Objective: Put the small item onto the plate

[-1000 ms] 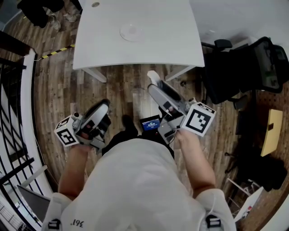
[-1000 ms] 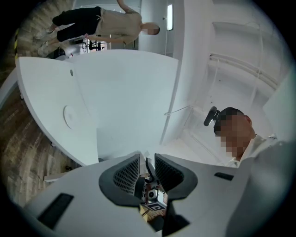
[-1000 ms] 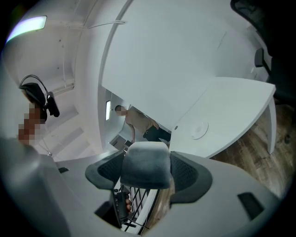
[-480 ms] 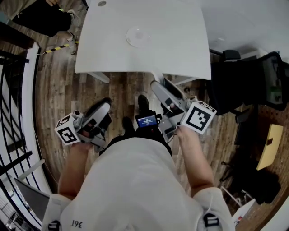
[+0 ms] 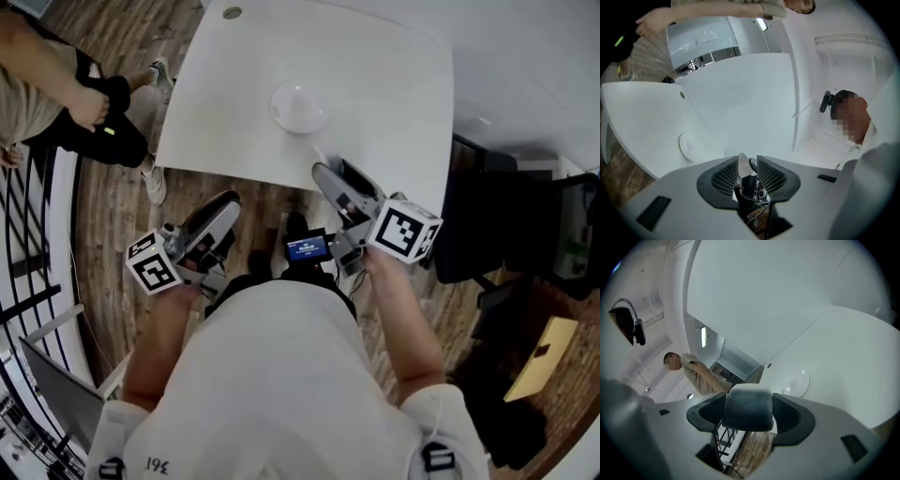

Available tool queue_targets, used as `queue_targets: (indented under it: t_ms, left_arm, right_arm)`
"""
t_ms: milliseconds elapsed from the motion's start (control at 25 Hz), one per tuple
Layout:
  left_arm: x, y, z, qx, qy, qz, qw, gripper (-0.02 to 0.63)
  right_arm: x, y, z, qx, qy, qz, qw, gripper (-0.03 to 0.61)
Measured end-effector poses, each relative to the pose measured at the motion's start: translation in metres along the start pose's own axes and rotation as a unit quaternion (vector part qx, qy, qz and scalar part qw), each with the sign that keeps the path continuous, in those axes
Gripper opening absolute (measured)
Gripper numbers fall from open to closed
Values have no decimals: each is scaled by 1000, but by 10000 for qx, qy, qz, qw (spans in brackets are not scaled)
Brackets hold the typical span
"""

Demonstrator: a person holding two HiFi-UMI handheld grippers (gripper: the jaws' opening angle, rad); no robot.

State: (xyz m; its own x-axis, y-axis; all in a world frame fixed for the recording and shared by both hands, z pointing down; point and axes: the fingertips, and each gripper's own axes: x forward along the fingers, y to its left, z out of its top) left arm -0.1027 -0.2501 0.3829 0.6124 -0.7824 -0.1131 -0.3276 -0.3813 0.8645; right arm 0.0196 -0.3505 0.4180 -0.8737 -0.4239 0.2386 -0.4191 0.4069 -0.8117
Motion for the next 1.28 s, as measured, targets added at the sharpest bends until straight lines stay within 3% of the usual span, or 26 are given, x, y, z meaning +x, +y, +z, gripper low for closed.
queue_targets:
  t_ms: [360, 600, 880, 1040, 1280]
  left_arm:
    - [46, 57, 19, 27, -37, 465, 9989, 106]
    - [66, 96, 20, -309, -4, 625, 9976, 104]
    - [86, 131, 15, -314, 352, 890, 9949, 104]
    - [86, 150, 11, -368, 501, 1053, 9925, 104]
    - [84, 161, 3, -431, 706, 1165, 9897, 104]
  right_arm:
    - [53, -68, 23, -172, 633, -348, 9972, 314]
    - [93, -109, 24, -881, 1123, -683, 9874, 314]
    - [139, -148, 23, -1650, 1671, -985, 9670, 314]
    - [167, -167, 21, -2555, 2006, -1227, 9378, 314]
    - [198, -180, 12, -4118, 2475, -1482, 8644, 314]
